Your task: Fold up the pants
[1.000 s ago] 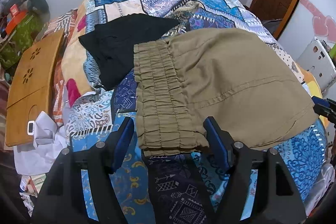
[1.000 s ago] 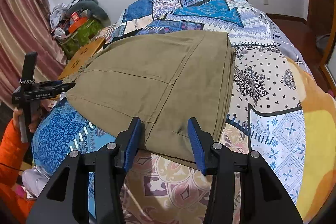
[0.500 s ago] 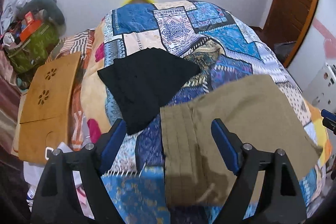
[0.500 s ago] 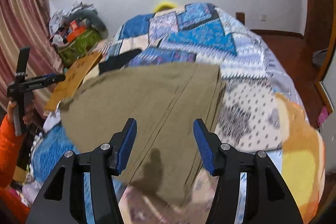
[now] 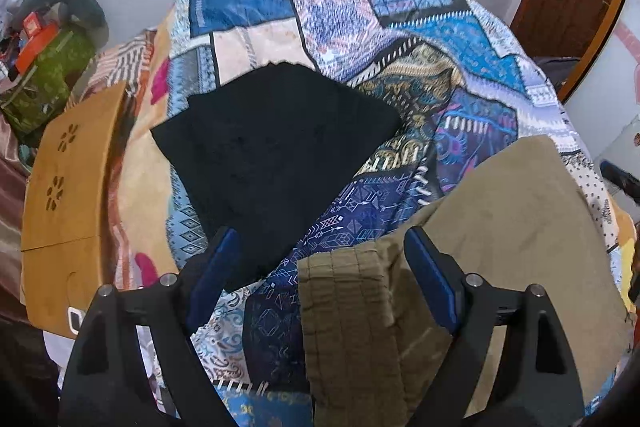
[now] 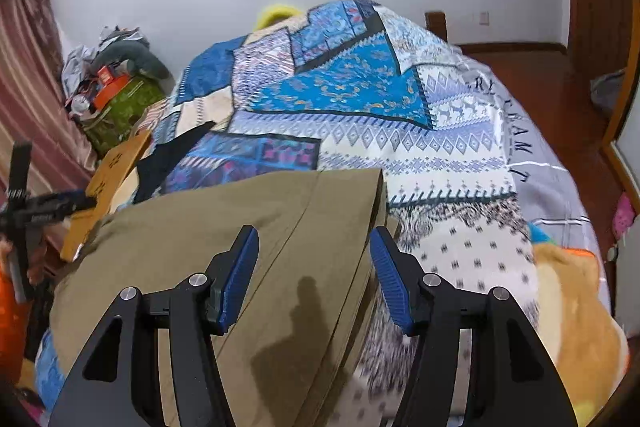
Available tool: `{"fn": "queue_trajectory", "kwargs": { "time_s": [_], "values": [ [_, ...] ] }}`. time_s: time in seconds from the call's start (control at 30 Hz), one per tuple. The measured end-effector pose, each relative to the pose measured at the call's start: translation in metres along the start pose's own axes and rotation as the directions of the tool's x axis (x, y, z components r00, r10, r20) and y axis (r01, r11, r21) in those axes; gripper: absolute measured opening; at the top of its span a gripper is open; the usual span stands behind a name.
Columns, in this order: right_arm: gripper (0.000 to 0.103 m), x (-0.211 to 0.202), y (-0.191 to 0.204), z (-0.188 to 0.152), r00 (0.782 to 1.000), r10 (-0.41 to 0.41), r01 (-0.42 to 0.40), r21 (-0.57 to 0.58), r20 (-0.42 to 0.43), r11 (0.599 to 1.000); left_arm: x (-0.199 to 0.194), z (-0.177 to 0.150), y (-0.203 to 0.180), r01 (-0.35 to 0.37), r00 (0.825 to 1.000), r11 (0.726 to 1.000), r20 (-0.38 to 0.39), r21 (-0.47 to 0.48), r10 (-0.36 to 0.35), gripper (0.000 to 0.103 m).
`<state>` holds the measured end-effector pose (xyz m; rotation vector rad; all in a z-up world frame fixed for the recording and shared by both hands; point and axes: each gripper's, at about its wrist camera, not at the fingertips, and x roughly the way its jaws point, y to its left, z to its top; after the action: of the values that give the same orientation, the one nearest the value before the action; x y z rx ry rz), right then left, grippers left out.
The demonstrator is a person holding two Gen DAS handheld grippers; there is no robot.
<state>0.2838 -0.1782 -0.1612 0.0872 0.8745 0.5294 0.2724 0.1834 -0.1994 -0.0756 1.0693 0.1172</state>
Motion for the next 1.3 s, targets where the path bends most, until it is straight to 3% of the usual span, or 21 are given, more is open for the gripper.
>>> {"fn": "queue_trajectory", "kwargs": {
  "time_s": [0.17,0.33,0.4,0.43,0.47,0.5,0.67,0.73,0.77,0.87,1.0,1.17,1.3],
  "values": [
    [0.054,0.048,-0.024,0.018,0.998,-0.009,0.011,0.03,-0.058,0.999,0.026,-0.006,0.006,0.013,0.999,1.0,-0.052,-0.018,-0.014,0.085],
    [0.052,0.087,-0.039,0.029,0.992,-0.005,0.013,0.062,-0.127,0.998,0.032,-0.011,0.016,0.068,0.996,0.995,-0.046,-0.075,-0.071,0.088],
    [0.042,0.099,-0.041,0.03,0.988,0.001,0.009,0.064,-0.155,0.998,0.033,-0.013,0.017,0.067,0.997,0.994,-0.034,-0.081,-0.07,0.089],
    [0.032,0.102,-0.041,0.03,0.986,-0.005,0.015,0.062,-0.167,0.998,0.033,-0.015,0.016,0.058,0.998,0.995,-0.026,-0.079,-0.06,0.089],
    [0.025,0.104,-0.041,0.029,0.984,-0.017,0.027,0.054,-0.178,0.998,0.032,-0.016,0.016,0.035,0.999,0.996,-0.009,-0.081,-0.036,0.088],
    [0.012,0.107,-0.04,0.027,0.981,-0.038,0.044,0.03,-0.188,0.999,0.03,-0.018,0.017,-0.007,1.0,0.996,0.014,-0.091,0.008,0.087],
    [0.006,0.111,-0.036,0.017,0.974,-0.119,0.111,-0.052,-0.191,0.992,0.029,-0.02,0.019,-0.074,0.996,0.99,0.044,-0.117,0.08,0.086],
    [0.005,0.109,-0.037,0.017,0.97,-0.143,0.134,-0.062,-0.198,0.989,0.032,-0.02,0.021,-0.253,0.967,0.962,0.013,-0.104,0.255,0.058],
    [0.005,0.108,-0.036,0.017,0.967,-0.155,0.143,-0.072,-0.202,0.987,0.033,-0.021,0.024,-0.288,0.957,0.952,-0.003,-0.098,0.29,0.057],
    [0.006,0.097,-0.033,0.02,0.956,-0.216,0.196,-0.116,-0.199,0.974,0.023,-0.025,0.048,-0.122,0.992,0.972,-0.039,-0.201,0.117,0.057],
    [0.009,0.058,-0.017,0.028,0.977,-0.171,0.157,-0.107,-0.13,0.982,-0.005,-0.022,0.049,-0.08,0.996,0.976,0.028,-0.203,0.088,0.065],
    [0.041,0.006,0.029,0.032,0.997,-0.062,0.056,-0.149,-0.039,0.987,-0.044,-0.012,0.016,-0.049,0.99,0.994,0.127,-0.096,0.061,0.077],
    [0.052,-0.014,0.074,0.032,0.999,0.042,-0.045,-0.202,-0.021,0.978,-0.067,-0.004,-0.017,0.023,0.982,1.0,0.187,-0.005,-0.022,0.088]
  ]
}}
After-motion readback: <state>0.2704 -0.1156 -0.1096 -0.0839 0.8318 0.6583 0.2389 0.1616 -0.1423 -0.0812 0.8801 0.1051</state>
